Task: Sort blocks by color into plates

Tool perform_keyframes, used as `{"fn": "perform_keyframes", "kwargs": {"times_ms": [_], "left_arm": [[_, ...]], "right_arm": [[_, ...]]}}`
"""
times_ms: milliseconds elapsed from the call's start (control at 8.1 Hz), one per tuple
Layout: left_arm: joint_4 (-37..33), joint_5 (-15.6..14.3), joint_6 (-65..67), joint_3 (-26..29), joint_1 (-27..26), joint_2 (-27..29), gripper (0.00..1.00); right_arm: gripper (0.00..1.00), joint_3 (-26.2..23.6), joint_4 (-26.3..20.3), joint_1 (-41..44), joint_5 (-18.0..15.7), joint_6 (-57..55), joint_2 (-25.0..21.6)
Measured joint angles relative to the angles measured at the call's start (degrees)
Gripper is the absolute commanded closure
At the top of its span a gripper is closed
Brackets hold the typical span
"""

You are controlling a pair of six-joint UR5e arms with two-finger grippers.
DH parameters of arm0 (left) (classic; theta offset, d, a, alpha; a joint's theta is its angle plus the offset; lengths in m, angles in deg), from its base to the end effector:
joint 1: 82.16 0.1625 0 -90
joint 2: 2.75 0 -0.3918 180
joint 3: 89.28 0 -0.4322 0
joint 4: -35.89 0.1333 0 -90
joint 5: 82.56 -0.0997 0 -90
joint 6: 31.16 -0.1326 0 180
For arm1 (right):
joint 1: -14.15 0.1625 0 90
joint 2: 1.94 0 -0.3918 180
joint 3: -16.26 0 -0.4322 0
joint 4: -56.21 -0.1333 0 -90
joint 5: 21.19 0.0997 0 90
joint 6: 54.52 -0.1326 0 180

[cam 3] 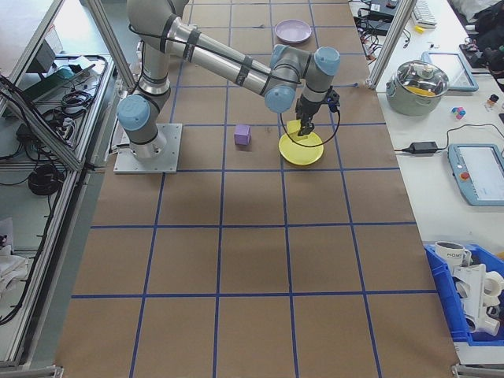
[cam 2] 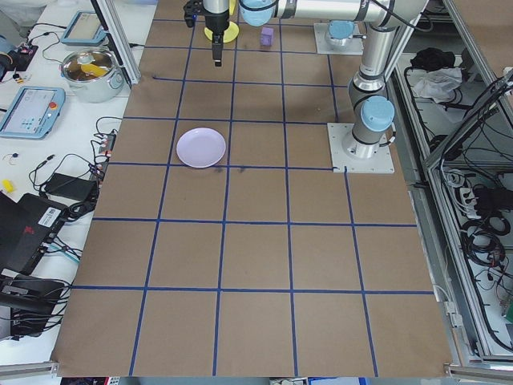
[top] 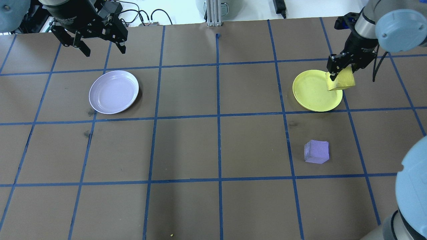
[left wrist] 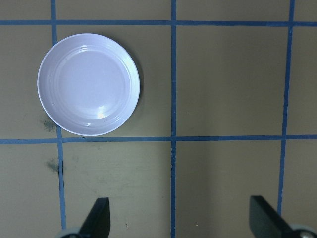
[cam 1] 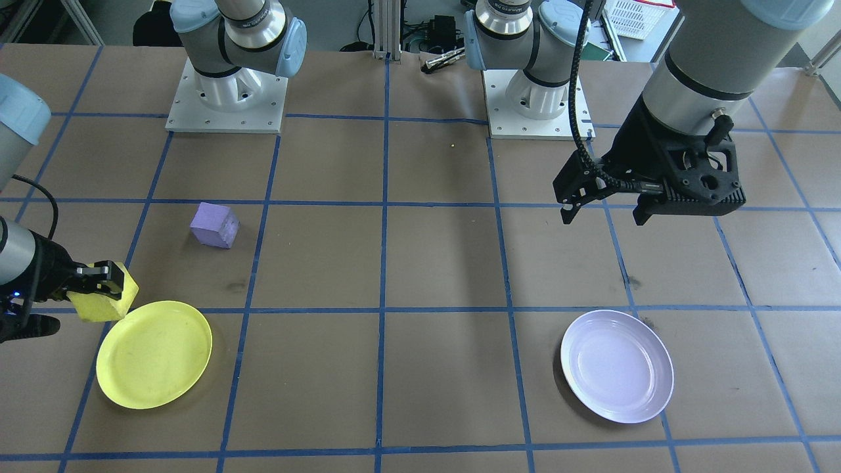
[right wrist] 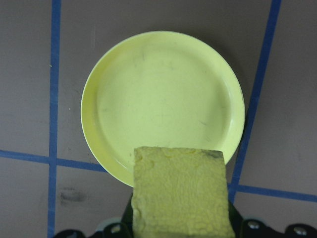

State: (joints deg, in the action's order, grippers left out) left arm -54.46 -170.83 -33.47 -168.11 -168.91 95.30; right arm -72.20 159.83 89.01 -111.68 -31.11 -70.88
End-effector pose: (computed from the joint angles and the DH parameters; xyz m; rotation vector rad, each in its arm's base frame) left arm -0.1035 -0.5992 0.4464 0.0244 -3.1127 0.0775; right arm -0.0379 -0.6462 0.2416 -0.2251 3.1036 0.1558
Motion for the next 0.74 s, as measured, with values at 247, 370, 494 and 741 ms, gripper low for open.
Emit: {"fn": "perform_keyframes", "kwargs": {"times_ms": [247,370,494,741], "left_arm": [[0.0,0.0,0.0,0.0,0.0,0.0,0.00],[0.0,0.0,0.0,0.0,0.0,0.0,0.00],[0.0,0.0,-0.1,0.0,0.0,0.0,0.00],[0.0,0.0,-0.1,0.0,0.0,0.0,0.00]], "right_arm": [[0.52,0.4,6.4,2.4,0.4,-0.1,4.7],[0.01,0.4,7.5,2.8,0.3,-0.1,6.4],[0.00,0.5,7.7,2.9,0.2,-0.2,7.5],[0.00,0.4,4.3,3.0,-0.4,-0.4,7.7]]}}
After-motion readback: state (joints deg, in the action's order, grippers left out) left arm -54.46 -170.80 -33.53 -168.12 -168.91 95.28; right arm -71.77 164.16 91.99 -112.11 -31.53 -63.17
